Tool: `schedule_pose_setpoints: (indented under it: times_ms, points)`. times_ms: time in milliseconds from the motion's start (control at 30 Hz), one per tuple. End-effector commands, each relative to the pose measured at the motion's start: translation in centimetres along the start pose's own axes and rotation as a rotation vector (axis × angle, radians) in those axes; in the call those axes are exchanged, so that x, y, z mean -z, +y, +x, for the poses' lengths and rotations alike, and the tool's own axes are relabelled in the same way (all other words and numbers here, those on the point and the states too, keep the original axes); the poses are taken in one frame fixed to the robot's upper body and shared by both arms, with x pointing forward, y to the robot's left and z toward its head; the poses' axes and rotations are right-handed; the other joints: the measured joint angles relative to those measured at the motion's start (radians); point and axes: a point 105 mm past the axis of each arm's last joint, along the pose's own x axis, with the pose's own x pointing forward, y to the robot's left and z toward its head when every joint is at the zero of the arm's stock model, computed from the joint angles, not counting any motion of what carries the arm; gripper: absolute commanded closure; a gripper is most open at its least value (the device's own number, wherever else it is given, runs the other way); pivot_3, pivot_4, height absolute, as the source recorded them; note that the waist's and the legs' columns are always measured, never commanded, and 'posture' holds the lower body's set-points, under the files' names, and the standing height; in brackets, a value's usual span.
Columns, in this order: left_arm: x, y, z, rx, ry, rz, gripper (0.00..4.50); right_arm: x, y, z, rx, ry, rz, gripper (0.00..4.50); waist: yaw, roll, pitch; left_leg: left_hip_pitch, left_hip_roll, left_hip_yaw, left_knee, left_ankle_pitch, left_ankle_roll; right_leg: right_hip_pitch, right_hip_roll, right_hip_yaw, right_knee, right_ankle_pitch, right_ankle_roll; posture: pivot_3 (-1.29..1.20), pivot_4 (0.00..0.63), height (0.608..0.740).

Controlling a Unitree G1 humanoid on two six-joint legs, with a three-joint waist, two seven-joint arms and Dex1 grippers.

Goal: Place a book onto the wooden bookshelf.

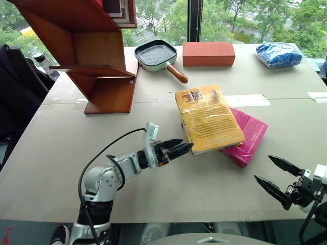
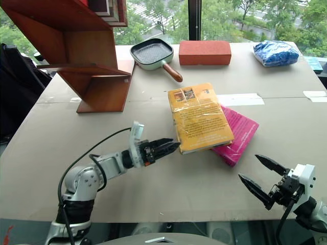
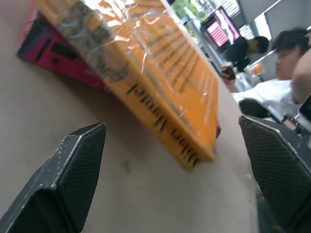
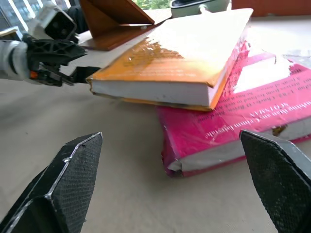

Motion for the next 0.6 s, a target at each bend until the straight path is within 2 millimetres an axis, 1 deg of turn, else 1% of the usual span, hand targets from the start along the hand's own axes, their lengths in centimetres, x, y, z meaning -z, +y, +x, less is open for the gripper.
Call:
schedule_pose_setpoints:
  times_ms: [33, 100, 233, 300, 367, 433, 467, 567, 600]
  points:
    - [-0.6, 1.2, 0.9, -0.020, -0.020, -0.163, 0.00, -1.8, 0.7, 0.4, -0.023, -0.029, -0.050, 0.02, -0.001, -0.001, 0.000, 0.000, 0.000, 0.001, 0.000, 0.000, 0.000, 0.000, 0.001, 0.001, 0.000, 0.001, 0.000, 0.00, 0.150, 0.740]
    - [-0.4, 1.7, 1.7, -0.017, -0.005, -0.276, 0.00, -2.2, 1.2, 0.8, -0.032, -0.036, -0.068, 0.02, 0.001, -0.001, 0.000, 0.000, 0.001, 0.003, 0.001, 0.000, 0.000, 0.000, 0.002, 0.003, 0.000, 0.002, 0.000, 0.00, 0.150, 0.740]
    - [1.2, 1.9, 2.3, -0.014, 0.096, -0.389, 0.00, -2.8, 1.7, 1.2, -0.030, -0.050, -0.088, 0.02, 0.002, -0.004, -0.001, 0.000, 0.001, 0.004, 0.002, 0.000, 0.000, 0.000, 0.002, 0.004, 0.000, 0.002, 0.001, 0.00, 0.150, 0.740]
    - [1.9, 1.7, 2.4, 0.017, 0.143, -0.463, 0.00, -2.9, 1.8, 1.3, -0.031, -0.048, -0.099, 0.02, 0.003, -0.005, -0.003, 0.001, 0.001, 0.005, 0.002, 0.000, 0.000, 0.000, 0.002, 0.005, -0.001, 0.002, 0.001, 0.00, 0.150, 0.740]
    - [2.0, 1.1, 2.6, 0.068, 0.170, -0.541, 0.00, -3.0, 1.8, 1.3, -0.035, -0.040, -0.112, 0.02, 0.003, -0.006, -0.004, 0.000, 0.001, 0.006, 0.002, 0.000, 0.000, 0.000, 0.002, 0.006, -0.001, 0.002, 0.002, 0.00, 0.150, 0.740]
    - [2.0, 1.0, 2.7, 0.087, 0.176, -0.588, 0.54, -3.0, 1.7, 1.3, -0.043, -0.032, -0.121, 0.00, 0.003, -0.007, -0.005, 0.000, 0.001, 0.006, 0.002, 0.000, 0.000, 0.000, 0.002, 0.007, -0.002, 0.002, 0.002, 0.00, 0.150, 0.740]
    - [2.0, 1.0, 2.7, 0.086, 0.180, -0.594, 0.91, -3.1, 1.7, 1.4, -0.046, -0.031, -0.124, 0.00, 0.003, -0.007, -0.005, 0.000, 0.000, 0.006, 0.002, 0.000, 0.000, 0.000, 0.002, 0.007, -0.002, 0.003, 0.002, 0.00, 0.150, 0.740]
    - [2.2, 0.6, 2.8, 0.109, 0.199, -0.614, 2.37, -3.4, 1.3, 1.7, -0.056, -0.037, -0.135, 0.00, 0.002, -0.008, -0.005, 0.001, 0.001, 0.008, 0.002, -0.001, 0.000, 0.000, 0.002, 0.009, -0.002, 0.003, 0.002, 0.00, 0.150, 0.740]
    - [2.2, 0.5, 2.8, 0.107, 0.197, -0.611, 2.73, -3.5, 1.1, 1.8, -0.062, -0.037, -0.139, 0.00, 0.002, -0.008, -0.005, 0.001, 0.001, 0.008, 0.002, -0.001, 0.000, 0.000, 0.002, 0.009, -0.002, 0.003, 0.002, 0.00, 0.150, 0.740]
